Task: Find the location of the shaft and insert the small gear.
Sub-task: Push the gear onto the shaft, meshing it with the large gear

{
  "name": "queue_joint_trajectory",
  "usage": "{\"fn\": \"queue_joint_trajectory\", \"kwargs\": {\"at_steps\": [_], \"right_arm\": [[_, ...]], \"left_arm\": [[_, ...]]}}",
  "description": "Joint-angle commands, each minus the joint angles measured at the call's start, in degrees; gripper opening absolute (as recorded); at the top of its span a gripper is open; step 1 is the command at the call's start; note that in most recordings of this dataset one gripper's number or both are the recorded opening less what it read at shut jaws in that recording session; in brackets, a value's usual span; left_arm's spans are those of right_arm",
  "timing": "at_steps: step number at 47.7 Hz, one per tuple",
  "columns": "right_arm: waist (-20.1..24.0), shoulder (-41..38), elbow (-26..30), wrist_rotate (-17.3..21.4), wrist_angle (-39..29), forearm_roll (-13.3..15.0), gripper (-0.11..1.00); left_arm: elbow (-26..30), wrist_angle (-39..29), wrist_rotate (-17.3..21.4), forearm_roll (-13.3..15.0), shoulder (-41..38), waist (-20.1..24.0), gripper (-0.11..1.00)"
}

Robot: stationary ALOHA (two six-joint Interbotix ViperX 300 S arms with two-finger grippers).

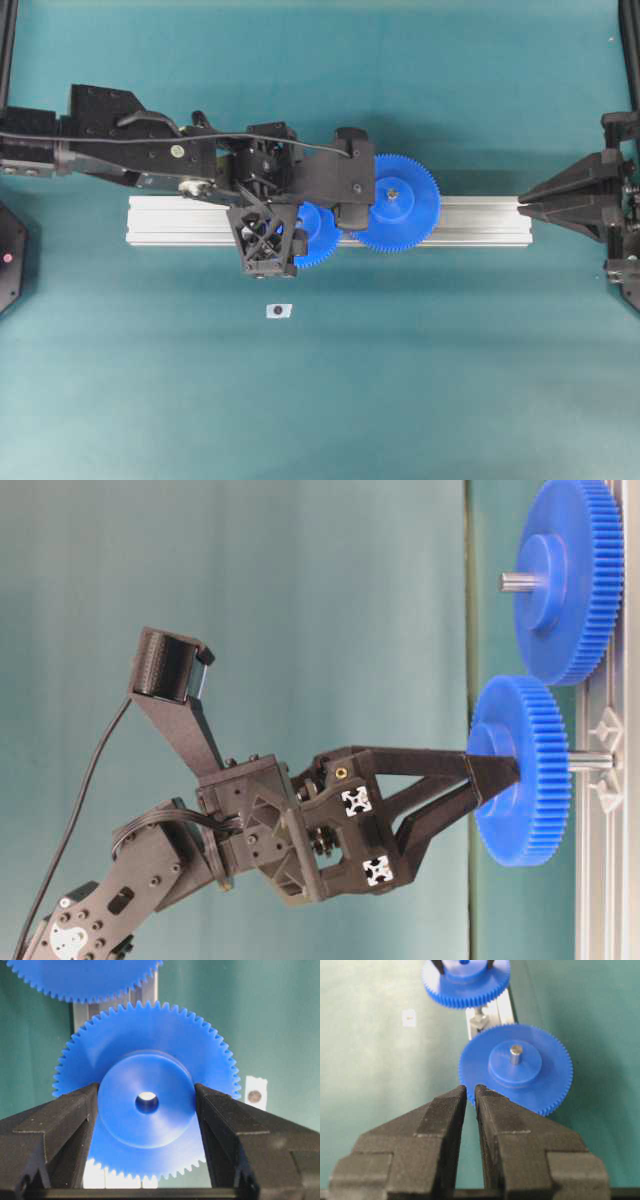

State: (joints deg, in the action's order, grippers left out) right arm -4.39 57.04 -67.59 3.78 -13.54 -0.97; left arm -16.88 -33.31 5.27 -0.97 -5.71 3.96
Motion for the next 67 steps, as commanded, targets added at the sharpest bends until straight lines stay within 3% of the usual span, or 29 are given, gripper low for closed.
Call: {"fn": "queue_joint_trajectory", "kwargs": {"at_steps": [1,44,67], "right_arm": [[-0.1,-0.1,0.4,0.9,0.5,0.0,0.21],[-0.1,1.6,-0.1,1.3,0.4,-0.1,0.2],[-0.1,1.6,-0.4,1.3,0.5,0.0,0.21]], "left_arm": [[0.8,0.2,0.3,-0.2,0.5,0.4,0.65],[0.9,1.1,0.5,-0.2,0.3,3.0,0.65],[0.4,1.1,-0.6,-0.2,0.2,0.1,0.65]]}}
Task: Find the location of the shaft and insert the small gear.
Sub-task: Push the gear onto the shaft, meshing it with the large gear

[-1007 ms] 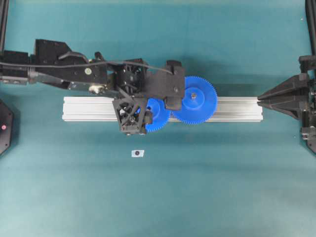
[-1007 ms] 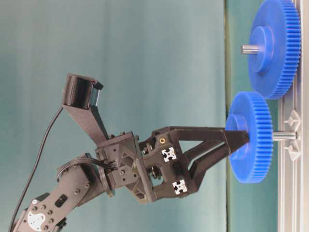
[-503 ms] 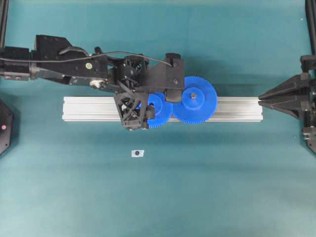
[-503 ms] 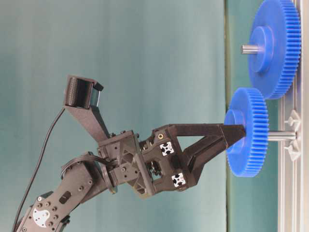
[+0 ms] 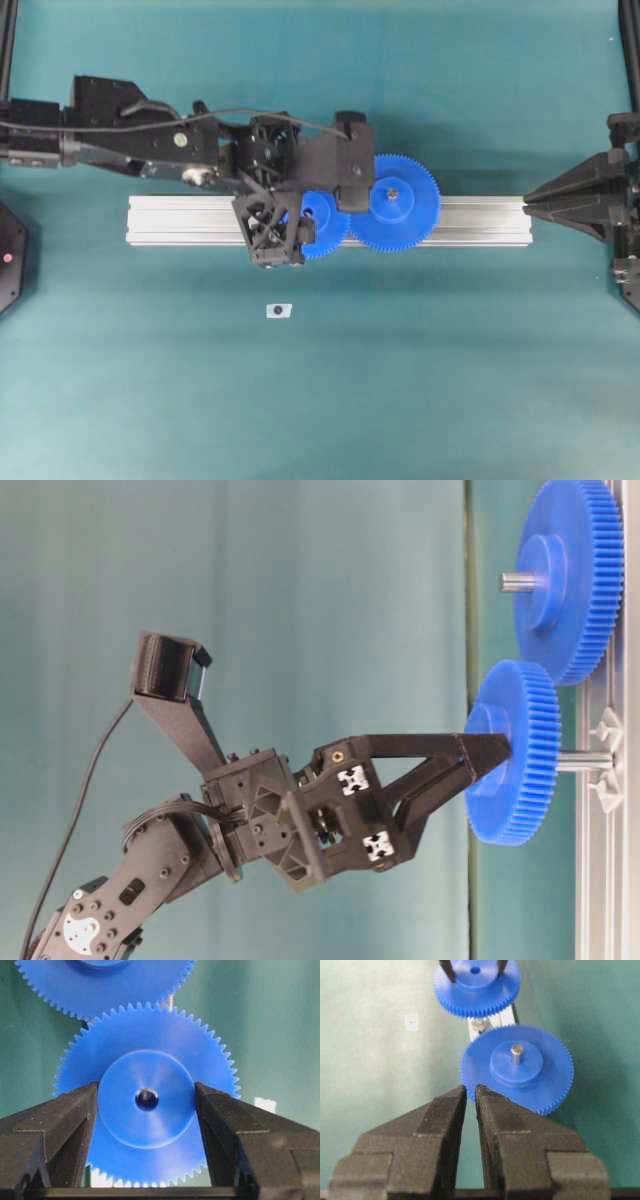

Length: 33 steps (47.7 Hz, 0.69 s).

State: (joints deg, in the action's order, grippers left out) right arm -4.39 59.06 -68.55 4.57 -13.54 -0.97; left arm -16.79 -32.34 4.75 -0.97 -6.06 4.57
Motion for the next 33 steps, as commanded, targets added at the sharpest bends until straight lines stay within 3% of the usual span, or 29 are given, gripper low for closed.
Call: {"fn": "queue_joint_trajectory", "kwargs": {"at_steps": [1,33], "right_arm": [[-0.1,-0.4,0.6,0.5,0.5,-0.1,0.21],[-0.1,-0.4,0.6,0.5,0.5,0.0,0.2]], "left_arm": [[0.3,0.1,-0.1,-0.2,0.6,-0.6,0.65],[-1.1,-0.7,-3.6,-0.2,3.3,-1.4,0.65]]}}
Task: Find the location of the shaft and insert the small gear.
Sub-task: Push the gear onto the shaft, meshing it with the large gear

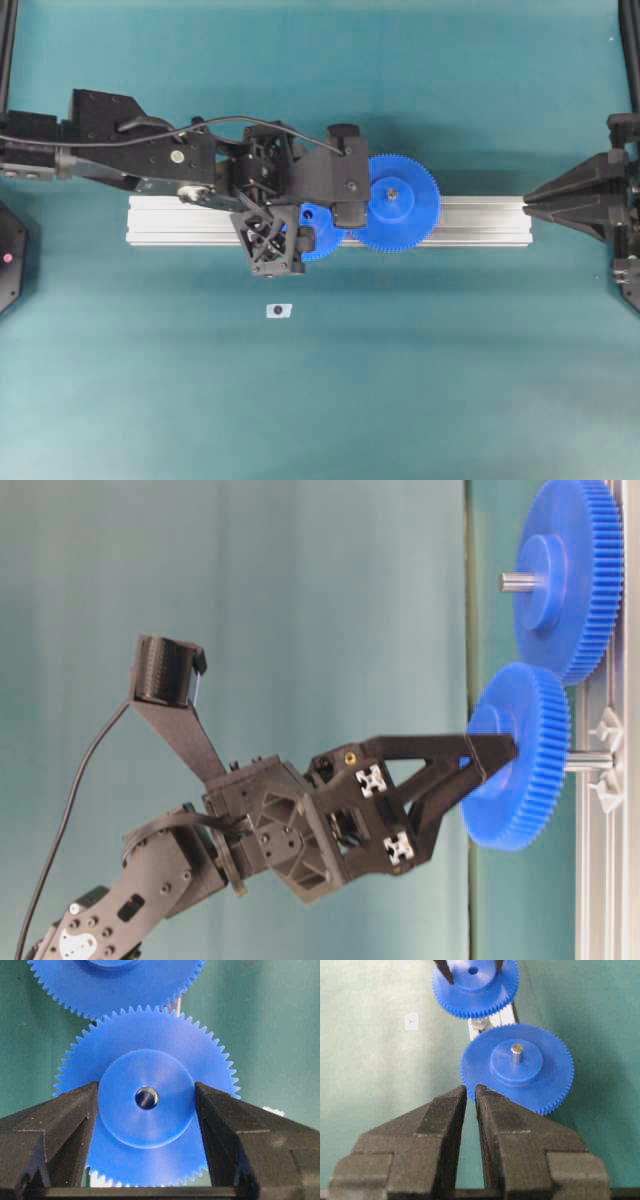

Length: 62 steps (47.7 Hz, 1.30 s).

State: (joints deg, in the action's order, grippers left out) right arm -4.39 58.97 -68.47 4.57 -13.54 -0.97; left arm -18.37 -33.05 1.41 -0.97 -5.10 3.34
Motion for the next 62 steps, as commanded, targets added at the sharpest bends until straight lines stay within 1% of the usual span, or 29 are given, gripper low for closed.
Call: {"fn": "queue_joint_trajectory", "kwargs": {"at_steps": [1,12,24,35,48,62], "right_arm": [[-0.1,-0.3,0.4,0.5,0.5,-0.1,0.2],[-0.1,-0.3,0.4,0.5,0.5,-0.1,0.2],[-0.1,-0.3,0.2,0.5,0.5,-0.1,0.21],[-0.1,-0.3,0.2,0.7,0.5,-0.1,0.21],[-0.1,-0.2,0.2,1.3,0.5,0.0,0.2],[-0.1,-0.2,0.1,1.3,0.5,0.0,0.2]], "left_arm": [[0.4,0.0,-0.4,-0.2,2.5,-0.2,0.65],[0.1,0.9,-0.5,-0.1,2.4,-0.2,0.65],[0.9,3.6,-0.4,-0.2,0.1,0.1,0.65],[1.3,3.3,-0.1,-0.1,0.3,1.8,0.65],[1.1,0.2,-0.2,-0.2,2.1,1.8,0.65],[1.7,0.0,-0.4,-0.2,1.1,1.8,0.66]]}}
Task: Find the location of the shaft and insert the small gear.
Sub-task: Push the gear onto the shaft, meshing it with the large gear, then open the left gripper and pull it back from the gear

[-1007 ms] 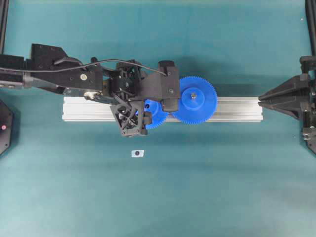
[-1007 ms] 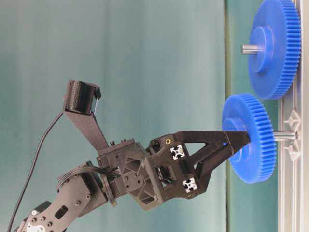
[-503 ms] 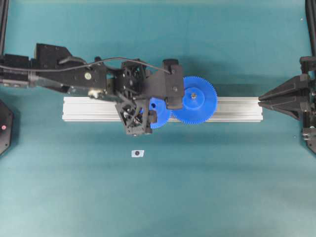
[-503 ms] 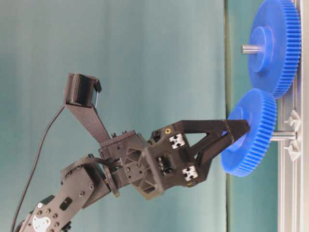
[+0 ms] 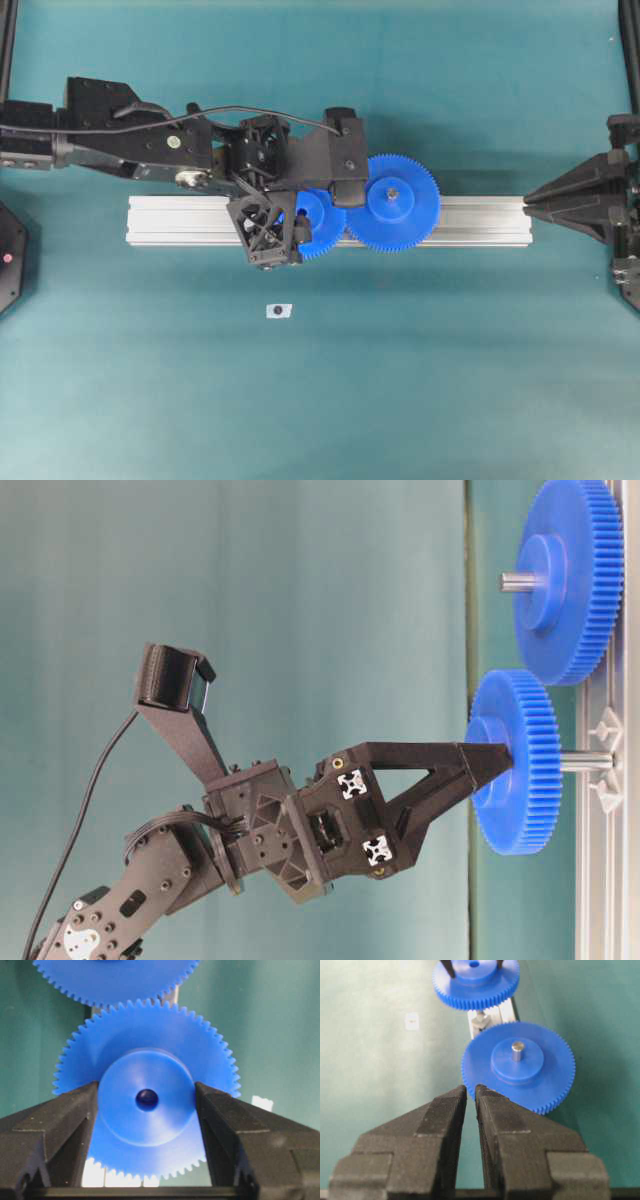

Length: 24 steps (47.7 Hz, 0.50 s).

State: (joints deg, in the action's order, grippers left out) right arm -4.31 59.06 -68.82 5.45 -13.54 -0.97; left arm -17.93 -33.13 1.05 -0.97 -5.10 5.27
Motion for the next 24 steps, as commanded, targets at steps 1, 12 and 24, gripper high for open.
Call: {"fn": "queue_joint_trajectory", "kwargs": {"at_steps": [1,12,24], "right_arm": [[-0.2,-0.3,0.4,0.4,0.5,-0.1,0.2],[-0.2,-0.3,0.4,0.4,0.8,0.0,0.2],[-0.2,-0.3,0.3,0.4,0.8,-0.1,0.21]], "left_arm": [[1.3,0.1,-0.1,-0.2,1.1,-0.1,0.68],[2.3,0.1,0.1,-0.2,1.0,-0.1,0.79],[4.4,0.1,0.1,-0.2,1.4,-0.1,0.79]]}}
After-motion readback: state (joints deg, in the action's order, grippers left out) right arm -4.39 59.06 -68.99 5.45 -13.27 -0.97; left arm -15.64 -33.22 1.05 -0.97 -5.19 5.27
